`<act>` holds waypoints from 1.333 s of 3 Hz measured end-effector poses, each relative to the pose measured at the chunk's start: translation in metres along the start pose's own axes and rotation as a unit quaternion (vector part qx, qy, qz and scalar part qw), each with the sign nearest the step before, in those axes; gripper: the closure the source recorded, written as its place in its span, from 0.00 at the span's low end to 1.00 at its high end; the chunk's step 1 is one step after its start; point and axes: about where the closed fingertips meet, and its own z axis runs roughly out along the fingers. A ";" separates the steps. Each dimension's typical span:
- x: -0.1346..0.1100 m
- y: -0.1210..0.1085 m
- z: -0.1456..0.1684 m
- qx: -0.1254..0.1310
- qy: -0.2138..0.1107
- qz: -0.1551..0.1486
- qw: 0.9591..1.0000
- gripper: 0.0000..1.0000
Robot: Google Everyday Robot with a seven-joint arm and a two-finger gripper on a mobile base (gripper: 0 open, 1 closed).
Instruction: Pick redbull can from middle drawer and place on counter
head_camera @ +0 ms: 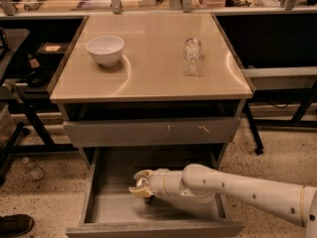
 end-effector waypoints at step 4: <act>-0.078 0.007 -0.064 0.045 0.009 0.085 0.995 1.00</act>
Offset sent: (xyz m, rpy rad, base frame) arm -0.0101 -0.0172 0.0690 0.0048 0.0967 -0.1359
